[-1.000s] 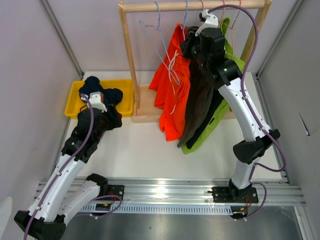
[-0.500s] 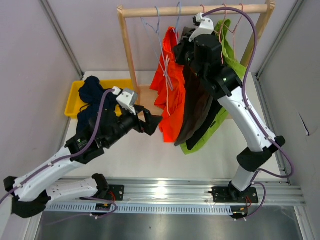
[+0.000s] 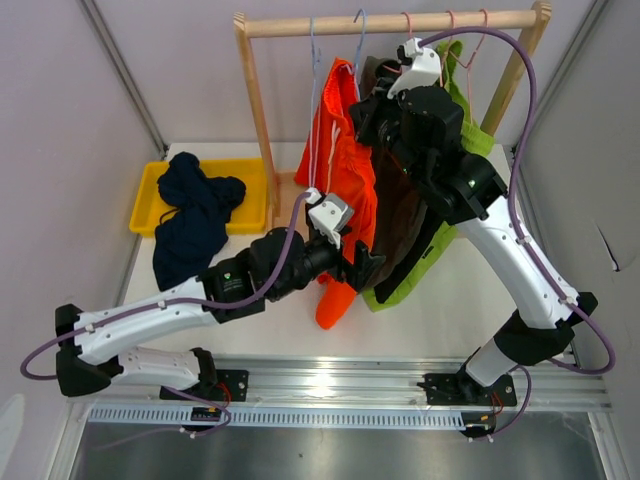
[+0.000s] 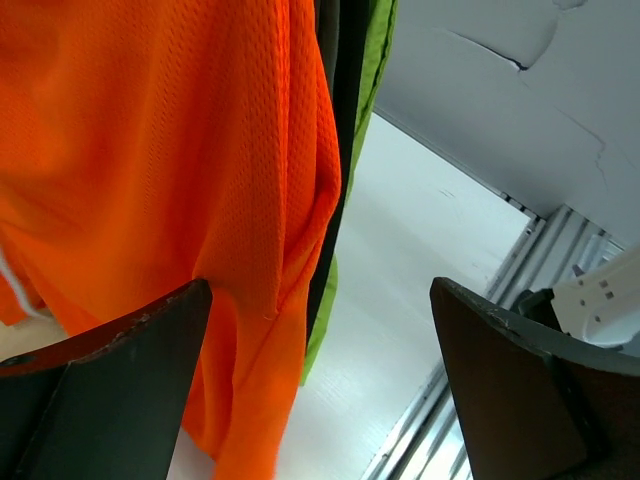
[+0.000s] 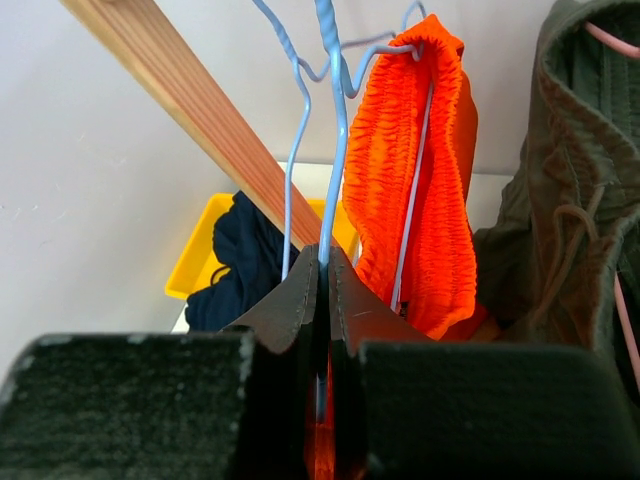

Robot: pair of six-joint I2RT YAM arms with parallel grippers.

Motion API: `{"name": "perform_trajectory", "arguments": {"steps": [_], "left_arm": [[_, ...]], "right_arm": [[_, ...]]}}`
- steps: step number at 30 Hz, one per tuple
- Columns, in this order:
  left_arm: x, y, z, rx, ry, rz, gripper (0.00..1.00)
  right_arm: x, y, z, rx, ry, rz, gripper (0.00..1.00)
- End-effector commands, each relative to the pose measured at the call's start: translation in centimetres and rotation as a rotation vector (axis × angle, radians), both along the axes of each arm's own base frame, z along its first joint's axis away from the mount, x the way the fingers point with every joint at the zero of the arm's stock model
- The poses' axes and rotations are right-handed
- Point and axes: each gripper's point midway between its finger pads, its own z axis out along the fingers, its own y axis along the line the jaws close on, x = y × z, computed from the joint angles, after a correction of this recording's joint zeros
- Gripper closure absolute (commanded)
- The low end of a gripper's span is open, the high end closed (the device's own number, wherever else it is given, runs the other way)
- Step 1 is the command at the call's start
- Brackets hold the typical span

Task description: Remove the shorts from the hanger

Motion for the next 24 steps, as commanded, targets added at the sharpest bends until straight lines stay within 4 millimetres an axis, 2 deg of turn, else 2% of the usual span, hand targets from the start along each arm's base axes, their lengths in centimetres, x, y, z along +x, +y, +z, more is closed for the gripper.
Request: {"name": "perform_trajectory", "arguments": {"steps": [1, 2, 4, 5, 6, 8, 9, 10, 12, 13, 15, 18, 19, 20, 23, 24], "left_arm": [[1.2, -0.2, 4.3, -0.109, -0.080, 0.057, 0.03], [1.4, -0.3, 4.2, -0.104, -0.086, 0.067, 0.05], [1.9, -0.6, 4.3, -0.107, -0.096, 0.089, 0.14], [2.0, -0.7, 4.3, -0.107, -0.100, 0.092, 0.23], [2.2, -1.0, 4.0, -0.099, -0.101, 0.091, 0.45], [2.4, -1.3, 3.6, -0.091, -0.094, 0.096, 0.70], [2.4, -1.5, 3.6, -0.092, -0.091, 0.098, 0.88], [2.6, -1.7, 3.1, -0.083, -0.084, 0.101, 0.97], [2.6, -2.0, 3.6, -0.120, -0.083, 0.102, 1.00], [2.5, -1.9, 2.9, -0.113, -0.077, 0.098, 1.00], [2.1, -2.0, 3.0, -0.136, -0.072, 0.085, 1.00], [1.5, -1.1, 1.3, -0.124, -0.065, 0.094, 1.00], [1.1, -1.0, 1.4, -0.131, -0.064, 0.088, 1.00], [0.7, -0.7, 0.0, -0.117, -0.049, 0.082, 1.00], [-1.2, -0.6, -1.1, -0.116, -0.028, 0.062, 1.00], [-2.8, -0.6, -3.0, -0.093, -0.015, 0.037, 1.00]], "right_arm": [[-1.2, -1.5, 4.2, 0.111, -0.084, -0.014, 1.00], [-1.5, -1.5, 4.3, 0.121, -0.078, -0.009, 1.00], [-1.8, -1.5, 4.3, 0.129, -0.070, 0.003, 1.00], [-2.1, -1.7, 4.4, 0.140, -0.066, 0.006, 1.00], [-2.3, -1.6, 4.5, 0.147, -0.063, 0.012, 1.00], [-2.6, -1.7, 4.6, 0.156, -0.058, 0.020, 1.00], [-2.7, -1.8, 4.7, 0.157, -0.059, 0.020, 1.00], [-2.8, -1.9, 4.9, 0.161, -0.063, 0.021, 1.00], [-2.9, -2.2, 5.1, 0.164, -0.066, 0.015, 1.00], [-2.9, -2.3, 5.2, 0.164, -0.068, 0.013, 1.00], [-2.8, -2.5, 5.3, 0.165, -0.067, 0.002, 1.00], [-2.6, -2.9, 5.4, 0.167, -0.070, -0.008, 1.00], [-2.3, -3.2, 5.5, 0.170, -0.073, -0.017, 1.00], [-2.2, -3.4, 5.5, 0.171, -0.073, -0.020, 1.00], [-1.4, -4.2, 5.9, 0.179, -0.081, -0.042, 1.00], [-1.3, -4.4, 6.2, 0.181, -0.085, -0.044, 1.00]]}}
